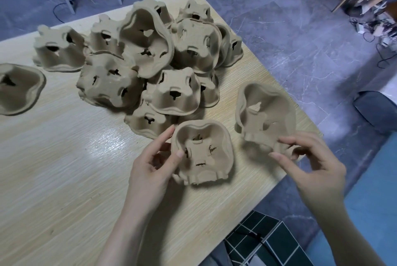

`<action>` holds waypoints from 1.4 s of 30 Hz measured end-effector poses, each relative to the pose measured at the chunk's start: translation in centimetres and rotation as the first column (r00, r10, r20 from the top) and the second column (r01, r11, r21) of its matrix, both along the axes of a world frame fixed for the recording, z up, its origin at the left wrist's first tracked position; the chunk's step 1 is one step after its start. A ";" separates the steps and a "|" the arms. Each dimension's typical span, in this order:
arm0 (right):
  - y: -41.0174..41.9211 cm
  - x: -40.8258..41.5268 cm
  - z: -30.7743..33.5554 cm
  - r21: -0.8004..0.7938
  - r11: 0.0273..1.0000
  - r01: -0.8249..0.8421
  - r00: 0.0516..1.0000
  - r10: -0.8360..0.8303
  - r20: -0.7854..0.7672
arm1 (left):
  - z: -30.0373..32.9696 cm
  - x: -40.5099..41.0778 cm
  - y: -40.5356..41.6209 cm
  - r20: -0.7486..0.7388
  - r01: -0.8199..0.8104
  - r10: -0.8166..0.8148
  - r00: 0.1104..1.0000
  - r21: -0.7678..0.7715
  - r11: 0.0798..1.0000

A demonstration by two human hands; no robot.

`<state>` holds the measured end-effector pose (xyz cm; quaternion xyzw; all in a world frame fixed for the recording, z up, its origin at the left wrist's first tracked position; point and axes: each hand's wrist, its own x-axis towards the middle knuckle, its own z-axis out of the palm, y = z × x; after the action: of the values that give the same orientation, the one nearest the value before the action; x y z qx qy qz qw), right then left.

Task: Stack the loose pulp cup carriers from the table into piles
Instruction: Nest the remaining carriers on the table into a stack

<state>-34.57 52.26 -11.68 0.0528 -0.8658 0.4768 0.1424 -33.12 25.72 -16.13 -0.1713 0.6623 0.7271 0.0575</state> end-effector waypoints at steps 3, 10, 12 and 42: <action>-1.8 1.4 0.5 0.013 0.994 -0.111 0.994 0.111 0.000 | 0.0 -0.1 -0.2 0.005 0.015 -0.015 1.000 -0.006 1.000; -4.7 2.6 -0.4 0.185 0.950 -0.251 0.966 0.234 0.109 | -0.3 0.2 -0.7 -0.011 0.073 -0.073 0.997 0.000 0.997; -4.9 2.5 -0.8 0.198 0.946 -0.255 0.964 0.234 0.123 | -0.3 0.3 -0.8 -0.011 0.075 -0.075 0.997 0.002 0.997; -14.4 -6.1 2.8 0.075 0.973 -0.220 0.974 0.214 0.077 | -0.2 5.5 -9.9 0.023 -0.338 0.338 0.941 -0.013 0.941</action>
<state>-40.65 37.84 -8.88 0.1365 -0.8782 0.4548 0.0574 -27.60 15.86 -16.29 -0.2916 0.6255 0.7211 -0.0606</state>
